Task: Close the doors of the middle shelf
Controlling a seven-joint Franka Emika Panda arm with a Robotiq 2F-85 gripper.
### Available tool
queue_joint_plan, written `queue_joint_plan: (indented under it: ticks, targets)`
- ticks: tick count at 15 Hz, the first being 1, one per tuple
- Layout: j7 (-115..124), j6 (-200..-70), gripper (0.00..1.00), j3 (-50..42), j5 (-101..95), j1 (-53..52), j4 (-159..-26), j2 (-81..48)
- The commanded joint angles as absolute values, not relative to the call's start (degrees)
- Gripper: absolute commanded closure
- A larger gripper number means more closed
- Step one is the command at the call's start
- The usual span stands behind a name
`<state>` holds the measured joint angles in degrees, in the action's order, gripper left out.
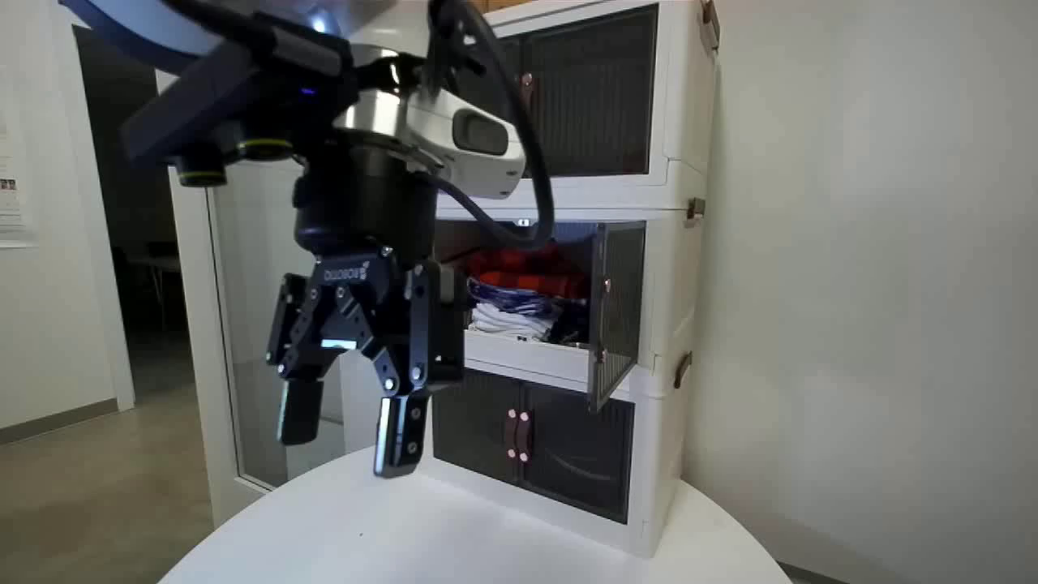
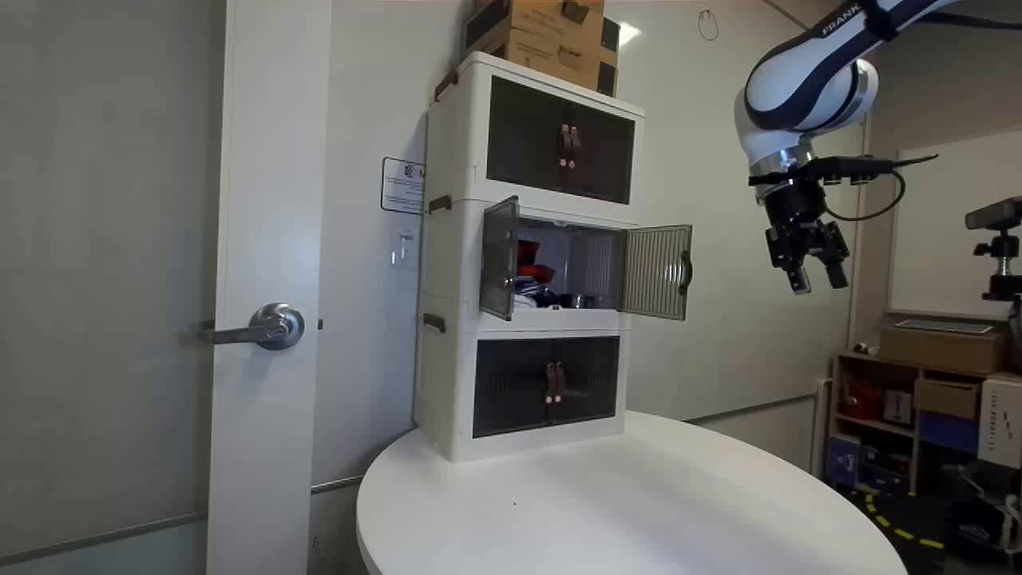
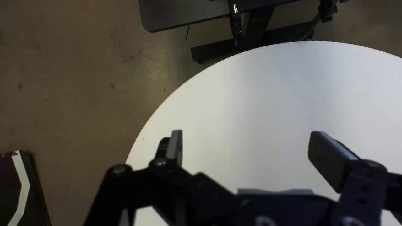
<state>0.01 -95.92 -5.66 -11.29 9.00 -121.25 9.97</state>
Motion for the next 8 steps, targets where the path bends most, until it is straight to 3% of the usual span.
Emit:
queue_joint_plan:
  ticks: [1,8]
  targets:
    - [0.06,-95.83,0.00,-6.24,-11.36,8.39,-121.13,9.95]
    - [2.04,-99.21,0.00,-5.36,-7.95,7.19,-119.49,9.01]
